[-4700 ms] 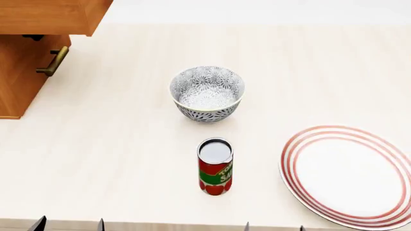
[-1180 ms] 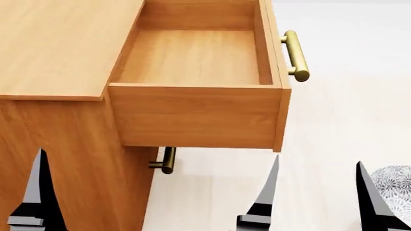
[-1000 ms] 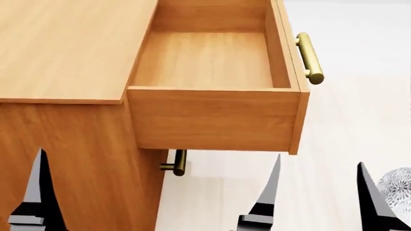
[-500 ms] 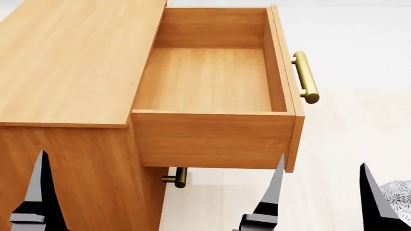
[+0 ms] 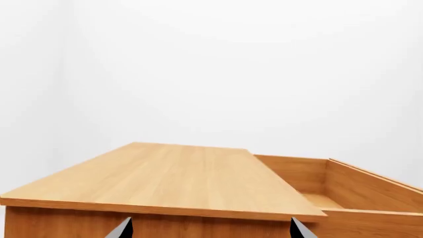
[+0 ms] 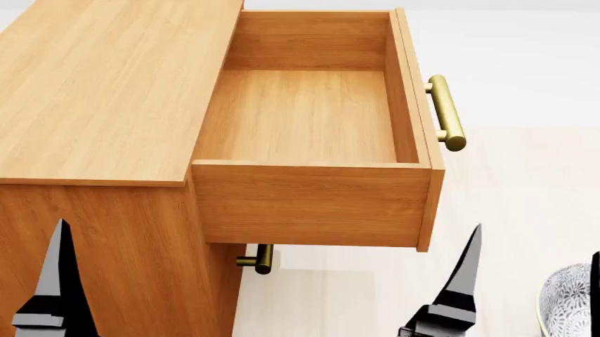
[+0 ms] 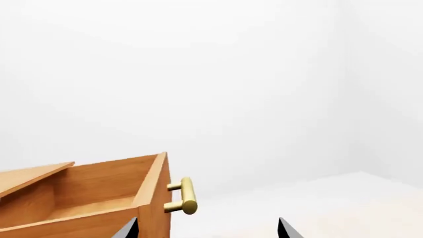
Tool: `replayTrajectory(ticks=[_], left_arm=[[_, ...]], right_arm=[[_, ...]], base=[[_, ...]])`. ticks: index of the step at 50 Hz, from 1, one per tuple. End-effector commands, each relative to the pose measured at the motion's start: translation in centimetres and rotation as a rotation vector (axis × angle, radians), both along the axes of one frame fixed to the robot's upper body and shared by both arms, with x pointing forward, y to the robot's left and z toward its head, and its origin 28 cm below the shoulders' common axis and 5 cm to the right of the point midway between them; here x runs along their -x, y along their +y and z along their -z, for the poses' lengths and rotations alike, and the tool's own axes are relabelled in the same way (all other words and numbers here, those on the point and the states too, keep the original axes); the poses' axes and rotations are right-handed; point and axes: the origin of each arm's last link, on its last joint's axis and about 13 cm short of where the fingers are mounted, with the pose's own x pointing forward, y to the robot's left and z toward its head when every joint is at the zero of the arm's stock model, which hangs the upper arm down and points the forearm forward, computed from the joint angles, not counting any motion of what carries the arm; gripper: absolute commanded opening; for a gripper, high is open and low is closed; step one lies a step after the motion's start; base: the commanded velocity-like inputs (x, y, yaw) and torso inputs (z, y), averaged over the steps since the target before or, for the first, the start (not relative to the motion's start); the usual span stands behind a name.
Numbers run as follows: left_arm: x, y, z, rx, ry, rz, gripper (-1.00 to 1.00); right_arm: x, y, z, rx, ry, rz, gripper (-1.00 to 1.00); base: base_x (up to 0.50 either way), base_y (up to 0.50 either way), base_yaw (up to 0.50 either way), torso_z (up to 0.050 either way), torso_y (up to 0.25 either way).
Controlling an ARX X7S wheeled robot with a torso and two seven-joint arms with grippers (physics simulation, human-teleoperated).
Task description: Put the bowl on top of the cabinet.
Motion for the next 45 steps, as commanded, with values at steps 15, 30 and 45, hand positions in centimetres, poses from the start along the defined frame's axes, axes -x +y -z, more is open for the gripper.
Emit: replayTrajectory(ticks=[15,30,45], left_arm=[[0.3,0.0,-0.4,0.016,-0.045,0.028,1.00],[0.1,0.1,-0.5,0.021,-0.044,0.026,1.00],[0.1,0.1,-0.4,0.022,-0.044,0.026,1.00]], right_arm=[[0.5,-7.7,-1.9,-0.135,0.315,0.144,1.00],[-1.7,-10.4,-4.7,-0.166,0.456,0.212,1.00],[-3.3,-12.1,-5.6,-0.273,0.537,0.234,1.00]], base=[[0.00,0.00,0.00,0.000,0.000],[0.00,0.00,0.00,0.000,0.000],[0.00,0.00,0.00,0.000,0.000]])
